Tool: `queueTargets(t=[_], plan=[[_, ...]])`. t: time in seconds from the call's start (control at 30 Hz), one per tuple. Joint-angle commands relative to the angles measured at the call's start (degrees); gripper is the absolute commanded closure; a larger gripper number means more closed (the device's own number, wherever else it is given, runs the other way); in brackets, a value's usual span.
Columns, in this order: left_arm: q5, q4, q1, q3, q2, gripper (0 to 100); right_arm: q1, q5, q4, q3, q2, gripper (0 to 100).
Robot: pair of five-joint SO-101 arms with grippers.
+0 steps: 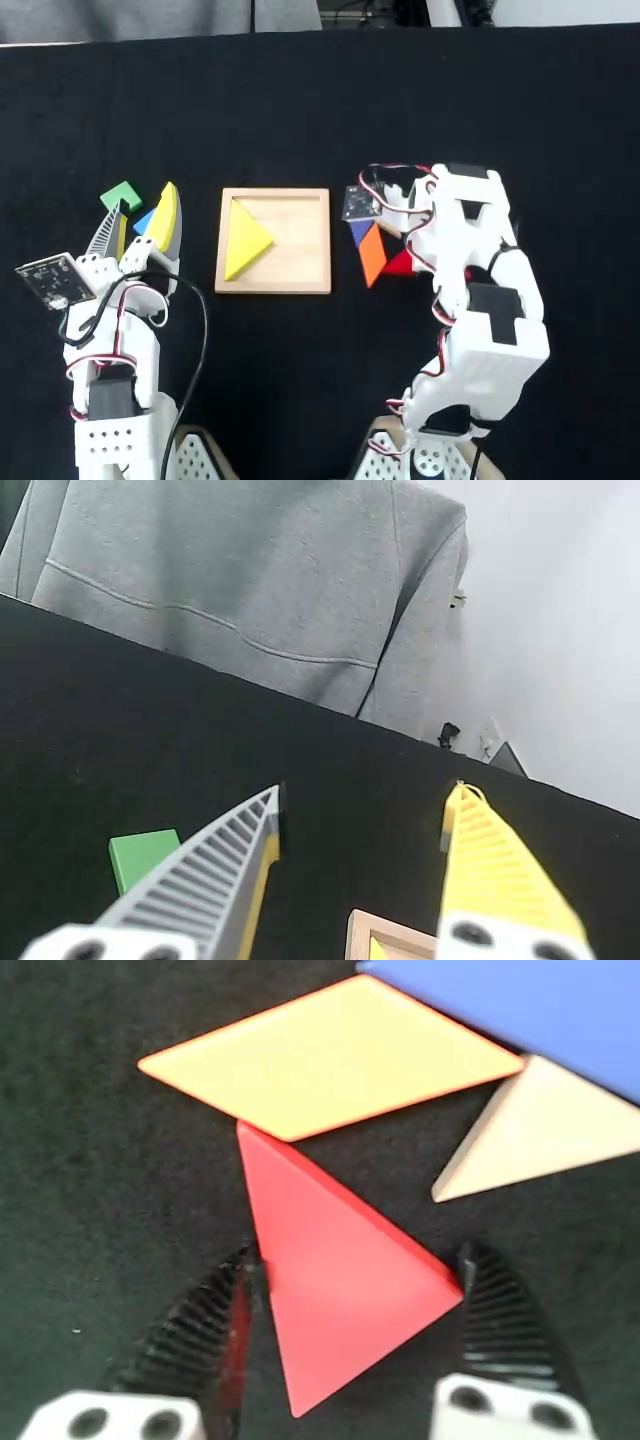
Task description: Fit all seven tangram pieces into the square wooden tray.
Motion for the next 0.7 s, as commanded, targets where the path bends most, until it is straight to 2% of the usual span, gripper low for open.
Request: queueTargets(t=[0.0,0.2,0.47,0.67], plan=[[-0.62,-1.14,0.84,1.19,-0.44,74,1.76,0.53,-0.53,0.31,0.04,78.3],[-0.7,-1.14,0.84,1.19,-0.44,74,1.76,0.26,1.76,0.13,-2.95,78.3],[-0.79,-1.14,0.84,1.19,-0.44,74,1.32,0.09,10.81,-0.48,-17.71,78.3],[-0.79,-1.05,0.75,1.19,-0.44,74,-3.16,-6.15,14.59,-0.4,-24.04,78.3]])
